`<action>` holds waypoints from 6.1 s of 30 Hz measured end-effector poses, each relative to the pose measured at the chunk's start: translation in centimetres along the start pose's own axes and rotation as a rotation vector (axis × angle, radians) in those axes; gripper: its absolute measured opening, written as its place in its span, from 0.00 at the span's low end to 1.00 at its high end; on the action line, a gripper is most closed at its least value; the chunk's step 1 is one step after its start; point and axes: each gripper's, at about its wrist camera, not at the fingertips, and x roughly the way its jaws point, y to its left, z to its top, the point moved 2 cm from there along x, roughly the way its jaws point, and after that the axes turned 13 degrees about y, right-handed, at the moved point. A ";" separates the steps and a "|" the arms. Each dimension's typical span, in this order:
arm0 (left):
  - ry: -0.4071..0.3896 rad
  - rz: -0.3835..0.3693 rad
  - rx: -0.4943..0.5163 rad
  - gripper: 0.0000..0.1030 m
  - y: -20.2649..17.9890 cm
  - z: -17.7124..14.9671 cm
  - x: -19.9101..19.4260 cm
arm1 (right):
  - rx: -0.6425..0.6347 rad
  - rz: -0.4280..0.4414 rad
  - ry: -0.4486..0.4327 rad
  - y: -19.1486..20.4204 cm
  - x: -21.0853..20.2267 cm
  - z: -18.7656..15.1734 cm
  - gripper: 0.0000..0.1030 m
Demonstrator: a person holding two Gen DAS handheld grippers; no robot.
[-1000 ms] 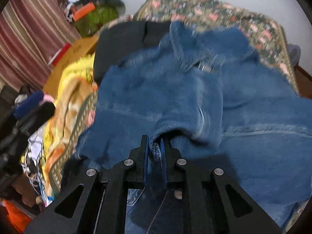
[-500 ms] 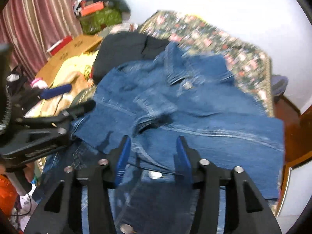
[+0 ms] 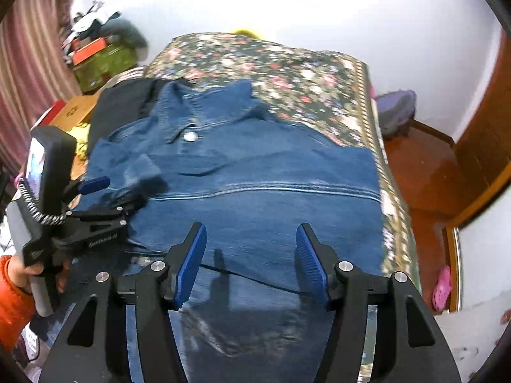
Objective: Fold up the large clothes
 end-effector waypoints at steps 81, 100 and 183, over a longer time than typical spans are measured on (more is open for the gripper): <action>0.143 -0.494 -0.383 0.47 18.5 2.2 7.7 | 0.368 0.385 0.173 -12.7 11.0 7.1 0.61; -0.222 -0.247 -0.271 0.12 18.3 6.9 -8.5 | 0.145 0.312 -0.097 -5.9 0.4 11.6 0.11; 0.107 -0.513 -0.248 0.07 12.9 -14.2 -6.4 | 0.113 0.341 0.149 -1.2 0.3 -8.5 0.12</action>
